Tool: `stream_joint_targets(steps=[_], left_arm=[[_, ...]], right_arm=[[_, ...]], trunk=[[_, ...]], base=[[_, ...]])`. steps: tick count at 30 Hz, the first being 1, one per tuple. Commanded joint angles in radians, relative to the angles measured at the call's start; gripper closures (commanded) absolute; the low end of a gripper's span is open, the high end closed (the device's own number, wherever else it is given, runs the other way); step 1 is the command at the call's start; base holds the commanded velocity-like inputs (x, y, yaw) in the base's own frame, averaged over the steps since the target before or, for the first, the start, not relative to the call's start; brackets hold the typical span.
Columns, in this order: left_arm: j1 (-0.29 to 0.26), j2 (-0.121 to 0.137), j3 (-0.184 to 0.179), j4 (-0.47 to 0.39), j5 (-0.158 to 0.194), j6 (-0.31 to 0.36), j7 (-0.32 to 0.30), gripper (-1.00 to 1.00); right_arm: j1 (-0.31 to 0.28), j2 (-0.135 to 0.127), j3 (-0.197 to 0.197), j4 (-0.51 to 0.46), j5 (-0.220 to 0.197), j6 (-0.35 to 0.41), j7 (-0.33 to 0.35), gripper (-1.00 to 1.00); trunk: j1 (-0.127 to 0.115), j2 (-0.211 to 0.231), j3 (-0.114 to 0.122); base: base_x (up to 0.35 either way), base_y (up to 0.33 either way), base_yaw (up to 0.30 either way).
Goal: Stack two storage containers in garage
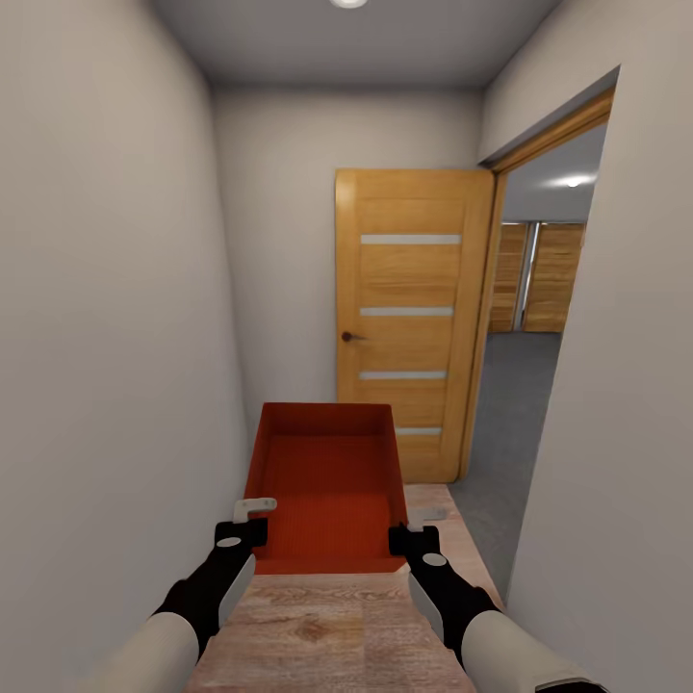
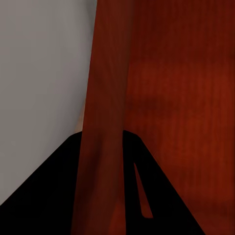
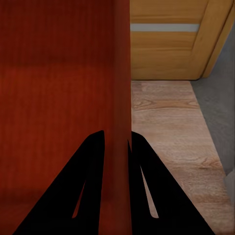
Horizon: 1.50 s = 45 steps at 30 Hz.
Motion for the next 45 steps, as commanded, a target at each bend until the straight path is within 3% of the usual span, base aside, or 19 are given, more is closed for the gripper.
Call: stream_joint_targets(steps=[1, 12, 18, 45], left_arm=[[-0.001, 0.027, 0.058, -0.003, 0.019, 0.005, 0.009, 1.0], [-0.001, 0.027, 0.058, -0.003, 0.019, 0.005, 0.009, 1.0], [-0.001, 0.026, 0.058, -0.011, 0.019, 0.005, 0.01, 1.0], [-0.001, 0.024, 0.059, -0.013, 0.019, 0.008, 0.01, 1.0]], right_arm=[[-0.001, 0.0, -0.001, 0.0, 0.004, -0.003, -0.004, 1.0], [-0.001, 0.0, -0.001, 0.0, 0.004, -0.003, -0.004, 1.0], [-0.001, 0.0, -0.002, 0.0, 0.004, -0.001, -0.001, 1.0], [-0.001, 0.0, -0.002, 0.0, 0.004, -0.001, -0.001, 1.0]], trunk=[[0.001, -0.001, -0.002], [0.001, -0.001, -0.002], [0.001, -0.001, -0.002], [0.001, -0.001, -0.002]], base=[[0.321, 0.0, 0.0], [0.322, 0.0, -0.005], [0.29, 0.0, -0.22], [0.026, 0.022, -0.286]])
